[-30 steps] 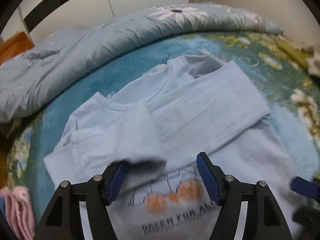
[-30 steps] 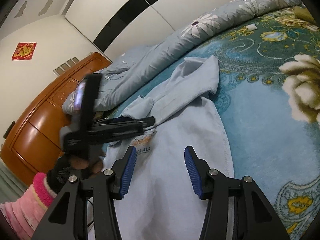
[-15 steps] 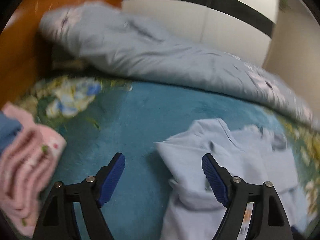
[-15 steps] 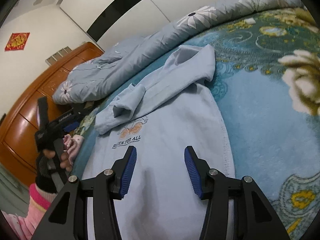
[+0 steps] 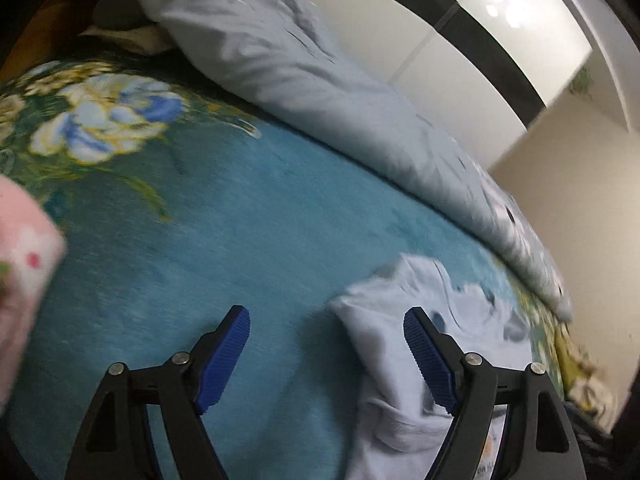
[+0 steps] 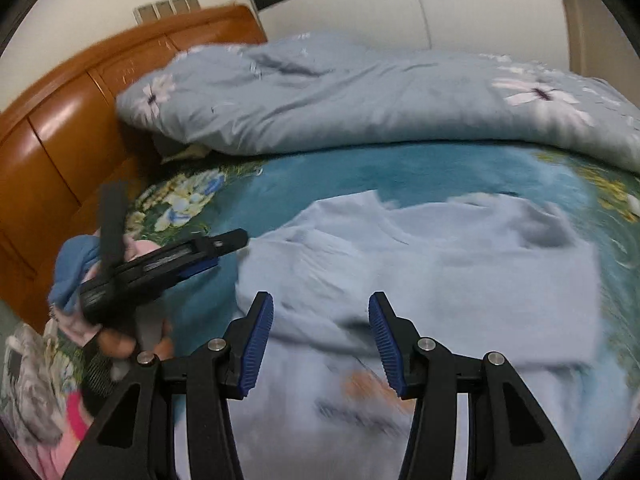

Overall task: Fold clothes
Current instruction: 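Move both open grippers toward the shirt hem, then grasp the shirt hem with the right gripper and lift it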

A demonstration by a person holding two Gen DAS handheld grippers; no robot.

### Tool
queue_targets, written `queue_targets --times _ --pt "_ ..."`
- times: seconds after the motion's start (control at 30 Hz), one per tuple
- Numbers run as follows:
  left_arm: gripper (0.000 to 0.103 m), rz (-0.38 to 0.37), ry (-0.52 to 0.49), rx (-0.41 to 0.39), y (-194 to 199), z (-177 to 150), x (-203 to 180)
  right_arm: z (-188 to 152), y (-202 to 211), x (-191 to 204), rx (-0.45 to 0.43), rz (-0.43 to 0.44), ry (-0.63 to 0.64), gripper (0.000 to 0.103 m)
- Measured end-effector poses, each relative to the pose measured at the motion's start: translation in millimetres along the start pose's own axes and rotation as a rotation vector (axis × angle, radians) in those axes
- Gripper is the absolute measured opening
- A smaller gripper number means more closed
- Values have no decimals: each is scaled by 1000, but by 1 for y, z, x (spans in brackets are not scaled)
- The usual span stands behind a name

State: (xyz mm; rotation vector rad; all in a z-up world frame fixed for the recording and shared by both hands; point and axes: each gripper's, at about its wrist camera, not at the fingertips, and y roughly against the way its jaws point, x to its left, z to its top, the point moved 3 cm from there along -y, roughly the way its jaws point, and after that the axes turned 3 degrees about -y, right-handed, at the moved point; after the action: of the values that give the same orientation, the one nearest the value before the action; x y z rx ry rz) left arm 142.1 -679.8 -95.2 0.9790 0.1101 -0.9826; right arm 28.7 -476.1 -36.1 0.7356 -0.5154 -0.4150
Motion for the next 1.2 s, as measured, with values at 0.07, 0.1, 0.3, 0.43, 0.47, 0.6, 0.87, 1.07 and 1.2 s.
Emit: queue_targets --times 0.07,0.1,0.3,0.43,0.47,0.6,0.87,1.07,1.2 --pt "82 25 11 -14 6 3 7 7 -31 10 44 -28 -1 51" --pt "82 33 13 -18 7 4 10 10 -43 13 62 -41 1 51" --pt "82 -5 30 1 5 3 14 12 -85 19 137 -148 22 51" --pt "82 -22 35 6 3 3 16 12 -84 14 134 -196 24 7" --pt "82 -29 40 9 3 2 17 15 -81 13 129 -198 26 7" --pt "82 -36 47 11 2 2 18 35 -48 3 77 -199 23 5" --pt "82 -72 12 23 3 1 9 92 56 -60 -121 -267 -67 5" --pt "82 -151 -80 21 14 -4 -9 133 111 -93 -225 -251 -182 5" --pt "82 -192 -186 32 17 -12 -32 163 125 -71 -247 -255 -129 5"
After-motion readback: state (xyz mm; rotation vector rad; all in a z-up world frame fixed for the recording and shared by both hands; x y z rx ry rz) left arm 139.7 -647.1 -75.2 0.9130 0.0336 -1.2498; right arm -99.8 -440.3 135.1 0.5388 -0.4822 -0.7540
